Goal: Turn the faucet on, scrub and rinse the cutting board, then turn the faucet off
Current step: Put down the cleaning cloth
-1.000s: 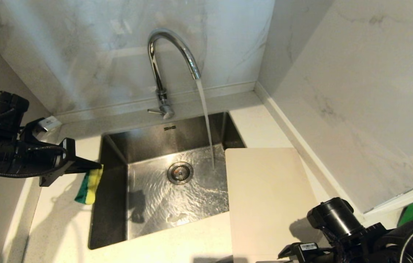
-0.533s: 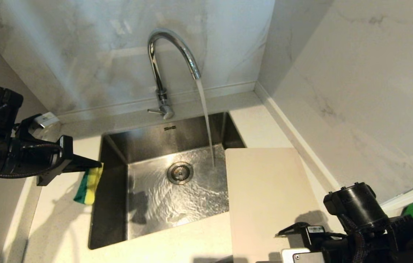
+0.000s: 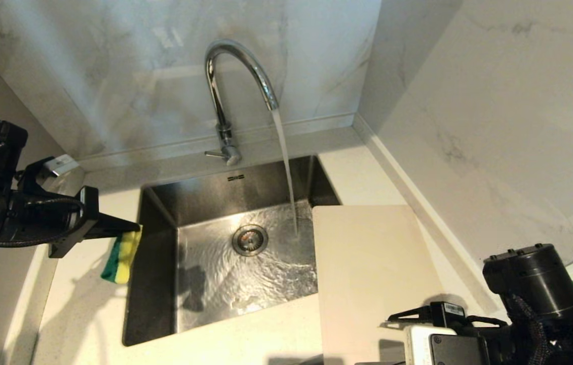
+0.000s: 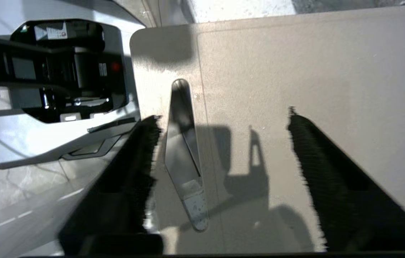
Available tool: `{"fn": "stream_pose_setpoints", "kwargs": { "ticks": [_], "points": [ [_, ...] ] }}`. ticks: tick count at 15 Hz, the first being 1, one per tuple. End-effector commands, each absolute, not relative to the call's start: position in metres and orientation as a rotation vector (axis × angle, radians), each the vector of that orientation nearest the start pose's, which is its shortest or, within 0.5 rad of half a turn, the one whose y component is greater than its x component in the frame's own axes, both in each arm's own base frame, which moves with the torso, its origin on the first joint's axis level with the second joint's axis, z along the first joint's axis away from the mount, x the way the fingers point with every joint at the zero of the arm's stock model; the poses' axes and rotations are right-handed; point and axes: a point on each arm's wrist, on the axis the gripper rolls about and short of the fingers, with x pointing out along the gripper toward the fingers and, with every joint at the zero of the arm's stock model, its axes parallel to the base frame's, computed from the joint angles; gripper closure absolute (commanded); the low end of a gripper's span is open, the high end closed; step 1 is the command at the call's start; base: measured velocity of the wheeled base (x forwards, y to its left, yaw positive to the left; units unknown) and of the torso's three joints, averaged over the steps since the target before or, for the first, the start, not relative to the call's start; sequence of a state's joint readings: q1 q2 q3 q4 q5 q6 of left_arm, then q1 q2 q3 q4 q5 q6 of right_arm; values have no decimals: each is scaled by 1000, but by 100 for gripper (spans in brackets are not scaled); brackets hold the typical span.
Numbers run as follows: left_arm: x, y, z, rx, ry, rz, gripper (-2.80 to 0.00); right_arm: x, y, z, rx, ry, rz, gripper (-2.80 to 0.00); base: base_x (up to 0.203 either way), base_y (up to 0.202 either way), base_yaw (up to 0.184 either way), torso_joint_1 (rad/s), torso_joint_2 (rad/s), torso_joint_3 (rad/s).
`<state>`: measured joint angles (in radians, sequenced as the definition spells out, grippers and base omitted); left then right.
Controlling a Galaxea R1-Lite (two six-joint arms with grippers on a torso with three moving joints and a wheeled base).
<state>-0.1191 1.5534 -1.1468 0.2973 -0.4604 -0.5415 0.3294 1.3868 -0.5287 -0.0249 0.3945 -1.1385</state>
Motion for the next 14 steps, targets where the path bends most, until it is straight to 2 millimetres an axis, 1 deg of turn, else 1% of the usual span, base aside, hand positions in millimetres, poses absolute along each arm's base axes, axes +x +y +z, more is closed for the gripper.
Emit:
{"fn": "stream_pose_setpoints", "kwargs": {
  "ticks": [1,5,8,14],
  "points": [
    [255,-41,238,-630,834,-356,0,162,64,145,-975,333,1052,0,0,0,0,0,0,0],
    [251,-44,238,-641,842,-354,0,152,61,161,-878,305,985,0,0,0,0,0,0,0],
    [249,-46,237,-612,845,-302,0,141,57,173,-818,279,917,0,0,0,0,0,0,0],
    [233,-53,245,-584,846,-304,0,118,47,202,-539,256,743,0,0,0,0,0,0,0]
  ]
}}
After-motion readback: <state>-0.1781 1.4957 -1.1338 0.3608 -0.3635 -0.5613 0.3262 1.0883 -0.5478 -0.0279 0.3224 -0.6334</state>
